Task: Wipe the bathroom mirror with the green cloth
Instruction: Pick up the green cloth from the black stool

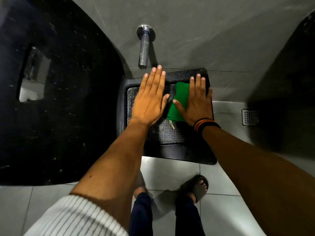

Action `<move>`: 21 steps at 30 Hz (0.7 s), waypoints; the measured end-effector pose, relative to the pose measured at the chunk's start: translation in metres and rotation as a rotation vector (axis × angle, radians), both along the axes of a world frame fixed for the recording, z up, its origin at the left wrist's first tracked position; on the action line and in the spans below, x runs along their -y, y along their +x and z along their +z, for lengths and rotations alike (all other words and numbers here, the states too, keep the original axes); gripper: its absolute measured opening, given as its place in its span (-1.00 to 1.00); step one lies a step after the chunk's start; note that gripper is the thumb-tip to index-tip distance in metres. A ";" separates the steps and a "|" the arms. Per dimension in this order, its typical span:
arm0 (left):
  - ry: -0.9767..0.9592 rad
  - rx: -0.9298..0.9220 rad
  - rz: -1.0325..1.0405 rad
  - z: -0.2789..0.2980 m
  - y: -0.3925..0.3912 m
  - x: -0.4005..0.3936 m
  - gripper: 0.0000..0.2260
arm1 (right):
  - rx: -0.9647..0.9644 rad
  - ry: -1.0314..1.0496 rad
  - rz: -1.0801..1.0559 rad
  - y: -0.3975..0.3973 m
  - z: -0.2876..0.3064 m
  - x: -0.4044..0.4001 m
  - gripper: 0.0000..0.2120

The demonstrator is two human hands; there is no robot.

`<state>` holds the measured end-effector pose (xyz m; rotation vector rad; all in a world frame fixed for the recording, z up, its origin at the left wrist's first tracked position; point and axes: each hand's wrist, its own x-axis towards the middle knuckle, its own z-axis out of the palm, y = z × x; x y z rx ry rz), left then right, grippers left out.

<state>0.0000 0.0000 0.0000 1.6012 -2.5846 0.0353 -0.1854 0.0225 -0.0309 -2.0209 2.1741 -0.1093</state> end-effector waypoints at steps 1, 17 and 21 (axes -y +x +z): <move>-0.006 0.014 0.009 -0.006 -0.001 0.002 -0.40 | -0.010 0.038 -0.021 0.003 -0.007 0.003 -0.03; -0.007 0.014 -0.046 -0.043 -0.002 0.018 -0.39 | -0.023 0.287 -0.222 0.030 -0.068 0.037 -0.10; -0.022 0.012 -0.048 -0.032 -0.003 0.023 -0.40 | -0.083 0.231 -0.191 0.023 -0.059 0.043 -0.42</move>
